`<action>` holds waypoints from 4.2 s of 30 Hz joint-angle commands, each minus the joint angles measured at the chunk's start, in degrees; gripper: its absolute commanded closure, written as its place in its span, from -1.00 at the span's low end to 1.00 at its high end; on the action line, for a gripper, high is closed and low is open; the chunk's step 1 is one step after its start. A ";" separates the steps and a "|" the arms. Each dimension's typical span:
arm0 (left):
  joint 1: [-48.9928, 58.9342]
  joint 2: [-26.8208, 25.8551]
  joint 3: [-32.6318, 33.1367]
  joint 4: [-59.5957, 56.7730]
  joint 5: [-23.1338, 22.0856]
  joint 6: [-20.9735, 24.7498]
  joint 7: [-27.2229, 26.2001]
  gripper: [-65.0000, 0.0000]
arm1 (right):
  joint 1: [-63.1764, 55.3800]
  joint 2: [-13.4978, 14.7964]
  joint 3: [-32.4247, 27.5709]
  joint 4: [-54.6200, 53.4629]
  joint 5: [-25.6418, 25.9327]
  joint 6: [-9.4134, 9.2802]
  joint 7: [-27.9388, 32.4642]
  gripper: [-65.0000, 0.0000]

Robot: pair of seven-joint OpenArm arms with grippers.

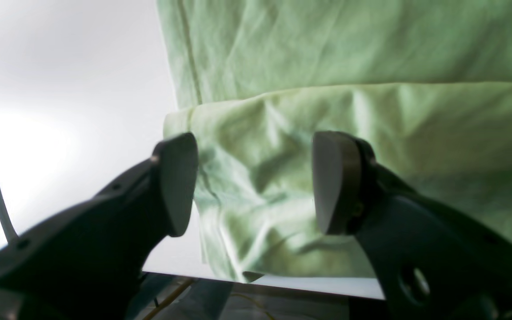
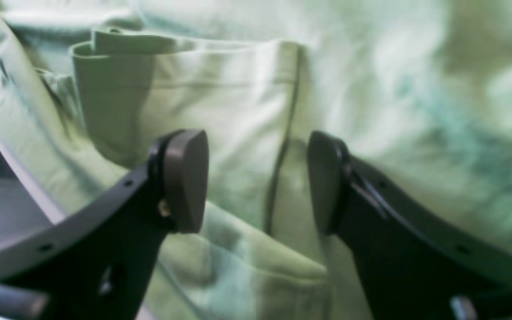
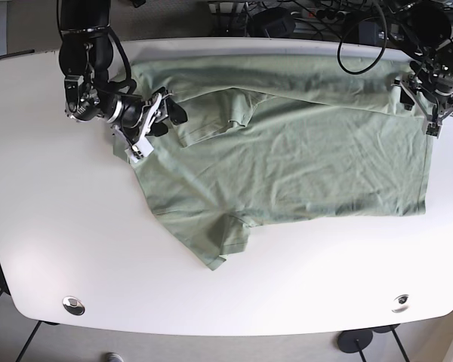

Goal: Fold the T-shirt properly

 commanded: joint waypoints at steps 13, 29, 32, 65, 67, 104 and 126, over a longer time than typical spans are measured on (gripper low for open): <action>-0.27 -1.08 0.00 0.98 -0.11 0.14 -0.62 -0.15 | -1.96 -1.19 -0.08 1.61 1.35 0.71 0.63 -0.05; -0.27 -1.08 0.00 0.89 -0.11 0.14 -0.62 -0.15 | -0.20 -5.50 -0.08 -0.50 0.74 0.36 -0.60 0.97; -0.27 -1.08 0.00 0.89 -0.11 0.14 -0.62 -0.15 | 0.94 -5.50 0.44 -0.76 0.83 -0.70 0.28 0.95; -0.53 -1.25 -0.35 -2.27 -0.29 0.14 -0.71 -0.15 | 8.68 -3.04 7.48 5.30 0.65 -1.31 1.60 -0.55; -0.53 -1.17 -0.35 -0.60 -0.29 0.14 -0.71 -0.15 | 9.21 -1.98 9.85 5.30 -0.67 -1.31 1.07 -0.54; 7.38 6.39 -11.43 -3.41 -0.11 0.14 -5.19 0.76 | -27.80 5.14 19.96 12.60 -1.28 -0.70 1.77 0.60; -8.27 3.58 -0.53 7.84 -1.69 0.14 -5.10 0.02 | 7.63 4.44 12.05 -0.94 -1.64 -1.66 1.60 -0.32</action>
